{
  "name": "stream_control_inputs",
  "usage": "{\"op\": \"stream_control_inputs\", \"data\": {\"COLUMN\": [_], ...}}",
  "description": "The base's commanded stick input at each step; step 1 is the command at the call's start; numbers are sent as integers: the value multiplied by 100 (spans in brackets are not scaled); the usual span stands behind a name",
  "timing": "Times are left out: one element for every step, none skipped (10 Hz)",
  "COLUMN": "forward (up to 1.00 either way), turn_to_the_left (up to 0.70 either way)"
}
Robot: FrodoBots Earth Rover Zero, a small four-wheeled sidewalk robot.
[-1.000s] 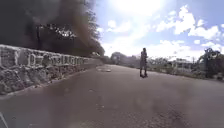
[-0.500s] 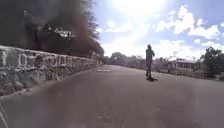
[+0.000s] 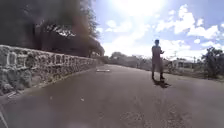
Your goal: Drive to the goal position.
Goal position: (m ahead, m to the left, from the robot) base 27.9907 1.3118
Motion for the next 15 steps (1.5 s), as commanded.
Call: {"op": "stream_control_inputs", "data": {"forward": [50, 50, 50, 50, 50, 50, 50, 50, 50, 50, 50, 50, 50, 50, 50], "turn_to_the_left": [0, 0, 0, 0, 0, 0, 0, 0, 0, 0, 0, 0, 0, 0, 0]}}
